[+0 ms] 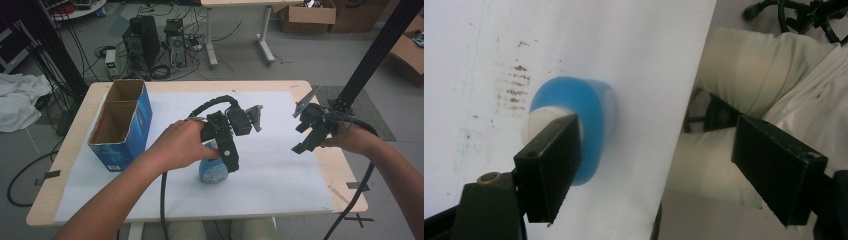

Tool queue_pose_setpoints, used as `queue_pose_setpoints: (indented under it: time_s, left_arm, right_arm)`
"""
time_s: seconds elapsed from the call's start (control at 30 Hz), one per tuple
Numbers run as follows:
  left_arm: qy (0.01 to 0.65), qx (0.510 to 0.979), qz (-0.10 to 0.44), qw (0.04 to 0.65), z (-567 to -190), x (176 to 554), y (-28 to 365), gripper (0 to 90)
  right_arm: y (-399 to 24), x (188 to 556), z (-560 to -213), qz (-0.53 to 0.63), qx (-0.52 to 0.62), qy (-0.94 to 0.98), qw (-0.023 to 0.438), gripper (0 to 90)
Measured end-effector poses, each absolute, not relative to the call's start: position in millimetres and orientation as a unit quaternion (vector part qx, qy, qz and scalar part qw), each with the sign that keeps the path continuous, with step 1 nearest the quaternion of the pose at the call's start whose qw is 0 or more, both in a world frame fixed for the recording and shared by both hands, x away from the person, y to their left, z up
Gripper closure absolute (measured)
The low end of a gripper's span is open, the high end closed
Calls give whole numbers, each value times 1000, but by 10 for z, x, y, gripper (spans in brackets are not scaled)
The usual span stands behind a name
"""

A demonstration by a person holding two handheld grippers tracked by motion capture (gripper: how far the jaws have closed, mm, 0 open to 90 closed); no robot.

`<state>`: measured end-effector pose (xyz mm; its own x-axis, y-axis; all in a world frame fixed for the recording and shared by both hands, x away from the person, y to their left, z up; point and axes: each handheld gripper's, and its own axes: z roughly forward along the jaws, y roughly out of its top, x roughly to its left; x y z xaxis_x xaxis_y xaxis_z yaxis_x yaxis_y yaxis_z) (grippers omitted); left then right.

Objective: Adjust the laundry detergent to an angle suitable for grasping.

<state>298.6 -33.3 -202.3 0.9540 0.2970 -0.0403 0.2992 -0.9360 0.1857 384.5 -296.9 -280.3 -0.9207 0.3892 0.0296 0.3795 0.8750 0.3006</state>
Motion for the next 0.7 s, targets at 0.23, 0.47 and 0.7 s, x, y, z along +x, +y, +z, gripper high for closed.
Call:
queue_pose_setpoints:
  time_s: [0.23,0.47,0.7]
  left_arm:
    - [150,984,-5,94,-2013,2994,-321,210]
    - [151,984,-4,96,-1996,2980,-309,210]
    - [154,983,-2,99,-1975,2954,-314,210]
  right_arm:
    - [-2965,3850,-2801,153,199,968,16,176]
    - [-2938,3848,-2807,151,195,969,15,176]
    - [-2943,3841,-2779,153,197,968,17,176]
